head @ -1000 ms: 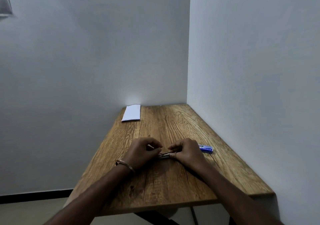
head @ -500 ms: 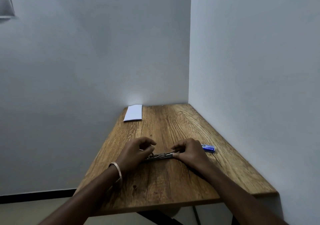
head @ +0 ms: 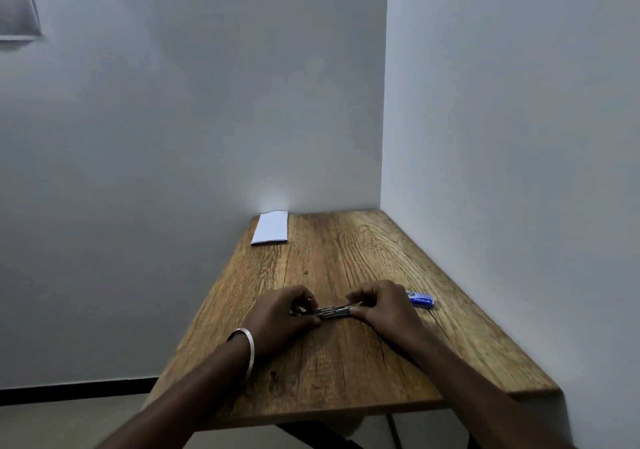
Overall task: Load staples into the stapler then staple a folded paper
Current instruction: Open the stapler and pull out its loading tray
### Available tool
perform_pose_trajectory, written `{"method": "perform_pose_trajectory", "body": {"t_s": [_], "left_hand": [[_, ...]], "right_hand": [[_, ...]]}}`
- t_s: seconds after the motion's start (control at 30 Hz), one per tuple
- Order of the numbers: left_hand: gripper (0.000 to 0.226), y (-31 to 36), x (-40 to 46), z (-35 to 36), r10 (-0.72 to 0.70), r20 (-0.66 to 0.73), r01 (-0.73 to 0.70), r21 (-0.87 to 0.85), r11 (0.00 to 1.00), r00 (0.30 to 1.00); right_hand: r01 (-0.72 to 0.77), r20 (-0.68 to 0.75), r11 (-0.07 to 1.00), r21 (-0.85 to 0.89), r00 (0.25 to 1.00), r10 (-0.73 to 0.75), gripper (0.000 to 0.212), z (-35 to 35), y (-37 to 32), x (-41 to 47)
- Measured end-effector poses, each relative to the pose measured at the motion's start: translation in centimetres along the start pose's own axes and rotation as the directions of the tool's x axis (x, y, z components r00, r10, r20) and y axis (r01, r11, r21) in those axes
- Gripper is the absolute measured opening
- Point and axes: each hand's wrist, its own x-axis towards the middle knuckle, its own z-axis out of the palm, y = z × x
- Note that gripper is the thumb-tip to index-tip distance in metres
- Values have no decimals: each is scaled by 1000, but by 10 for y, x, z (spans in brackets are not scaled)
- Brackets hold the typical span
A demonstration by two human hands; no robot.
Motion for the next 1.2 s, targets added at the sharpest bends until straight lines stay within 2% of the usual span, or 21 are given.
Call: {"method": "perform_pose_trajectory", "body": {"t_s": [0.13, 0.27, 0.4, 0.57, 0.67, 0.83, 1.0, 1.07, 1.2], "left_hand": [[21, -2, 0, 1, 0, -23, 0, -19, 1000, 1000], [21, -5, 1, 2, -1, -25, 0, -18, 1000, 1000], [21, -8, 1, 3, -2, -26, 1, -24, 1000, 1000], [21, -9, 2, 3, -6, -27, 5, -33, 999, 1000], [21, -10, 2, 4, -3, -32, 2, -27, 1000, 999], [22, -11, 1, 4, -7, -34, 7, -24, 1000, 999], [22, -11, 2, 4, -8, -44, 7, -17, 1000, 999], [22, -12, 2, 4, -11, -42, 10, -13, 1000, 999], [20, -10, 3, 4, -16, -41, 16, -6, 1000, 999]], "right_hand": [[87, 29, 992, -96, 996, -85, 21, 2, 1, -2], [127, 114, 987, -103, 987, -115, 21, -5, 2, 0], [152, 206, 988, -33, 968, -142, 18, -16, 8, 8], [89, 313, 989, 121, 942, -123, 17, -16, 11, 18], [103, 349, 982, 161, 924, -155, 16, -10, 7, 20], [84, 351, 974, 208, 924, -155, 14, -2, 3, 22], [74, 390, 964, 256, 904, -174, 22, -4, 3, 22], [56, 364, 959, 279, 918, -159, 21, -4, 5, 21], [90, 256, 973, 212, 956, -144, 17, -10, 15, 22]]}}
